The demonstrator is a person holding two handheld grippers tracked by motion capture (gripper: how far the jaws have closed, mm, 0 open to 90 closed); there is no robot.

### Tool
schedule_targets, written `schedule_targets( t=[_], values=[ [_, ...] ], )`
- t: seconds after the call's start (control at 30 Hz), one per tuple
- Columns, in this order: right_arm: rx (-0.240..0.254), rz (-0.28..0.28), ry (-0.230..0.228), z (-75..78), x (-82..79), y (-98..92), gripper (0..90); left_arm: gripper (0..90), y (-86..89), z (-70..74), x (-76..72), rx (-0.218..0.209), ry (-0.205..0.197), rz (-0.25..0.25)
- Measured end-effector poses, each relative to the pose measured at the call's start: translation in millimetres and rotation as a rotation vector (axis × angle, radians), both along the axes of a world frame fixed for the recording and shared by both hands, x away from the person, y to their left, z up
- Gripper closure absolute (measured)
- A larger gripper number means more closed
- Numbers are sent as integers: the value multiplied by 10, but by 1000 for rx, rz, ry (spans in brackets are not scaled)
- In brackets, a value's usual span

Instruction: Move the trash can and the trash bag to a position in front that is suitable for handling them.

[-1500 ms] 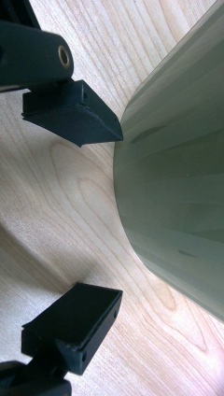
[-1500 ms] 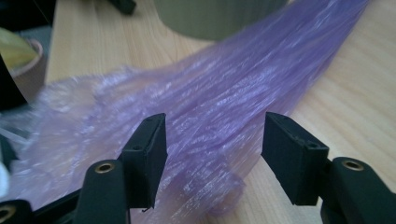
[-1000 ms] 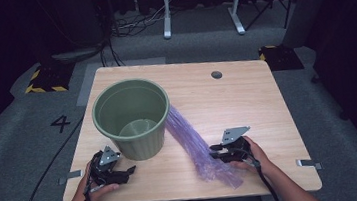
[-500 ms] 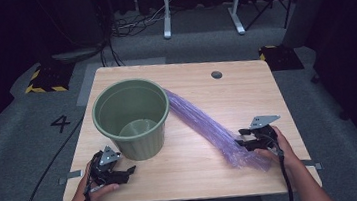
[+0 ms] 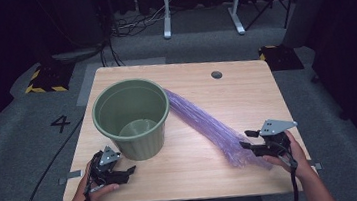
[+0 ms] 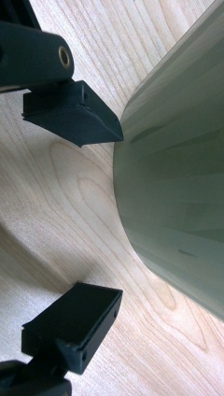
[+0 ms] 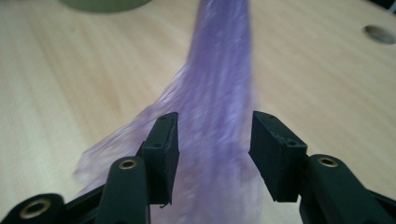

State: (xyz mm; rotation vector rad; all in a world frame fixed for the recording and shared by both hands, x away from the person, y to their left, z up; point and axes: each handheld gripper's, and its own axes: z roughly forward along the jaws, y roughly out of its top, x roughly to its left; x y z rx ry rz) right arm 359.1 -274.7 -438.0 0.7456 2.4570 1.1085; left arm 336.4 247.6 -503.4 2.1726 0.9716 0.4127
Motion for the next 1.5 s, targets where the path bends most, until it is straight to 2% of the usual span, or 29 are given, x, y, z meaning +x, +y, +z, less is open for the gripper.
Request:
schedule_targets(
  t=[0.1, 0.13, 0.17, 0.2, 0.23, 0.3, 0.37, 0.43, 0.5, 0.6, 0.67, 0.7, 0.73, 0.77, 0.83, 0.87, 0.9, 0.93, 0.97, 1.0, 1.07, 1.1, 1.2, 1.27, 1.3, 1.37, 1.4, 1.47, 1.5],
  values=[
    [-65, 32, 51, -128, -67, 50, 544, 206, 0, 0, 2, 1, 0, -3],
    [-65, 32, 51, -128, -67, 50, 544, 206, 0, 0, 2, 1, 0, -3],
    [-100, 67, 91, -229, -85, 37, 583, 206, -1, 0, 3, 1, 0, -6],
    [-100, 67, 91, -229, -85, 37, 583, 206, -1, 0, 3, 1, 0, -6],
    [-135, 55, 110, -323, -60, -19, 622, 206, -4, -1, 3, -3, 2, -6],
    [-135, 44, 142, -382, 3, -99, 660, 206, -9, -3, 9, -6, 1, -11],
    [-160, 22, 135, -424, 69, -170, 690, 205, -10, -3, 13, -7, 0, -13],
    [-142, -2, 135, -454, 136, -250, 696, 205, -10, -4, 14, -6, 0, -14],
    [-146, -47, 112, -458, 214, -346, 690, 205, -8, -1, 15, -2, -2, -15],
    [-134, -130, 68, -444, 319, -442, 597, 204, -10, -4, 14, -7, 0, -14],
    [-123, -158, 49, -435, 371, -482, 597, 205, -8, -2, 16, -3, -1, -15],
    [-141, -244, 22, -407, 442, -536, 504, 205, -11, -4, 14, -6, 0, -14],
    [-141, -244, 22, -407, 442, -536, 504, 204, -11, -4, 14, -6, 0, -14],
    [-132, -325, 2, -363, 479, -583, 460, 204, -8, -1, 15, -2, -2, -15],
    [-95, -356, -18, -301, 472, -612, 436, 205, -10, -4, 14, -7, 1, -14],
    [-95, -356, -18, -301, 472, -612, 436, 205, -10, -4, 14, -7, 1, -14],
    [-35, -379, -40, -194, 433, -616, 403, 205, -10, -3, 14, -6, 0, -14],
    [-20, -385, -50, -153, 418, -610, 400, 205, -10, -3, 14, -6, 0, -14],
    [-20, -385, -50, -153, 418, -610, 400, 205, -10, -3, 14, -6, 0, -14],
    [16, -383, -89, -39, 369, -568, 388, 205, -8, -2, 16, -2, -2, -16],
    [17, -374, -98, -6, 354, -551, 386, 204, -7, -1, 15, -1, -1, -16],
    [43, -364, -109, 65, 323, -511, 386, 202, 2, -2, 15, -4, 1, -16],
    [39, -351, -119, 115, 305, -440, 393, 194, 20, -2, 21, -1, -5, -22],
    [44, -348, -114, 121, 302, -414, 398, 164, 38, -3, 35, 5, -5, -22],
    [58, -319, -83, 125, 306, -313, 407, 156, 54, 0, 51, 25, -28, -21],
    [59, -311, -70, 124, 311, -249, 408, 157, 90, 2, 87, 40, -55, -9],
    [49, -299, -51, 114, 337, -109, 400, 147, 128, 1, 151, 29, -26, -24],
    [47, -295, -45, 104, 351, -54, 392, 114, 141, -1, 192, 29, -16, -24],
    [50, -266, -5, 51, 414, 105, 361, 114, 151, -3, 260, 22, -9, -15]
  ],
)
